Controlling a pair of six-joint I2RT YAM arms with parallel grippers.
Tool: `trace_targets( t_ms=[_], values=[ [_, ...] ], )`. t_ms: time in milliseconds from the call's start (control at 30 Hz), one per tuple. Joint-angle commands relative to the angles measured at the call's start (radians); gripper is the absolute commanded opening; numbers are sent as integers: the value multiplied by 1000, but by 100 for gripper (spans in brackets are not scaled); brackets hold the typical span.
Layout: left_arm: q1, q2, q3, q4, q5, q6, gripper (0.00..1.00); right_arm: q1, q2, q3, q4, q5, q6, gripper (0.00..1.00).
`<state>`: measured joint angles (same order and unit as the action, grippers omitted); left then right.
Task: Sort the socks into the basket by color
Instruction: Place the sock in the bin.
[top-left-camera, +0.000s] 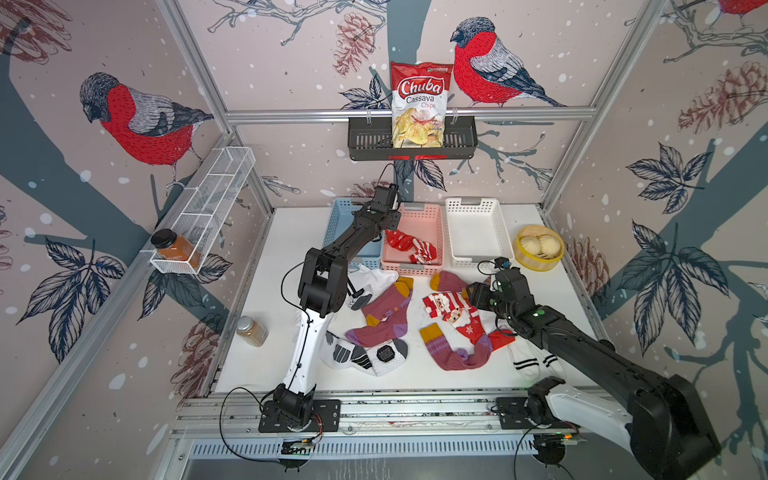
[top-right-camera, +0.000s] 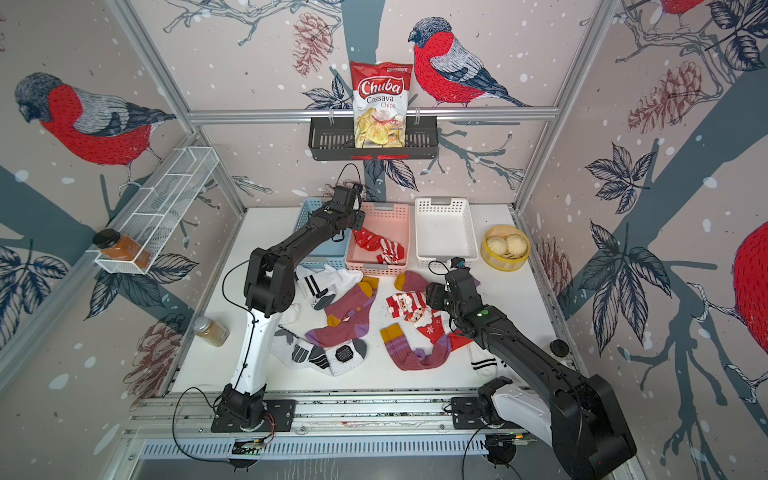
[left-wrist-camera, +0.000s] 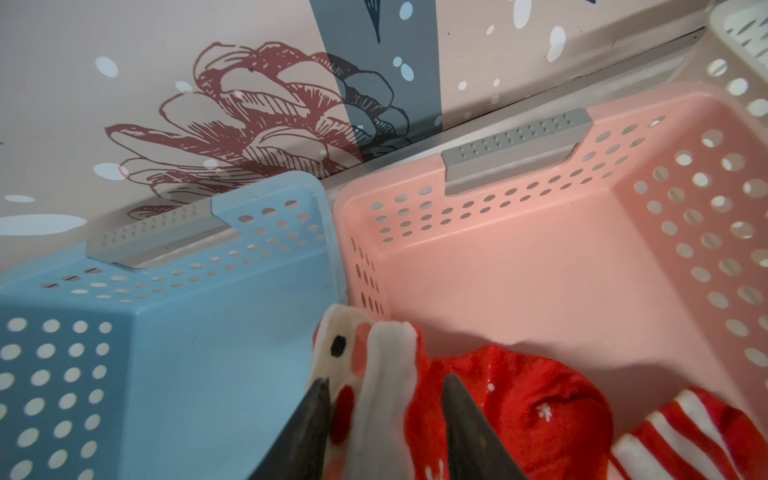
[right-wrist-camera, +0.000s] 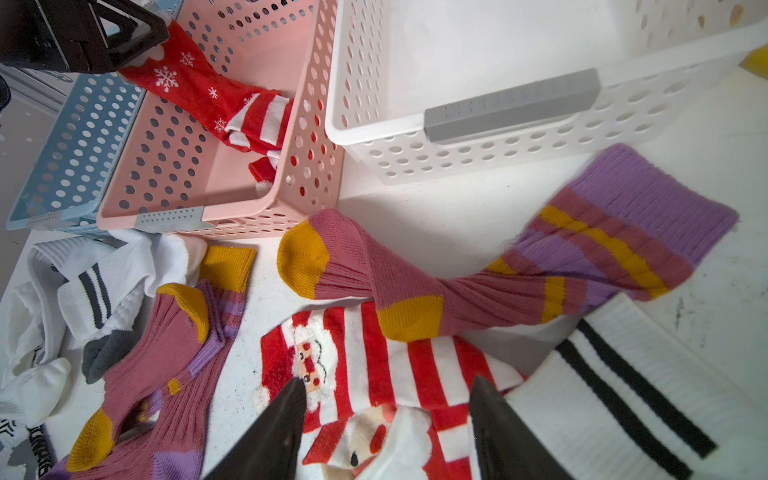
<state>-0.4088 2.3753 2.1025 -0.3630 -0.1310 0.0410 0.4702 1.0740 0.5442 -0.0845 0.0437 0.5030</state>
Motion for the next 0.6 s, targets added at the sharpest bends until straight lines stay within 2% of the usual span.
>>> trace_targets(
  t_ms=[0, 100, 200, 267, 567],
  values=[
    [4, 2, 10, -27, 29, -7, 37, 1, -3, 7, -3, 10, 6, 65],
    [4, 1, 6, -28, 38, -6, 27, 1, -8, 5, -7, 14, 8, 65],
    [4, -6, 6, -24, 49, -5, 9, 0, -15, 2, -7, 17, 11, 65],
    [4, -15, 4, -25, 61, -6, 2, 0, -19, 0, -6, 17, 10, 65],
    [2, -105, -78, 54, 154, -9, 0, -1, -8, -3, 3, 20, 11, 65]
  ],
)
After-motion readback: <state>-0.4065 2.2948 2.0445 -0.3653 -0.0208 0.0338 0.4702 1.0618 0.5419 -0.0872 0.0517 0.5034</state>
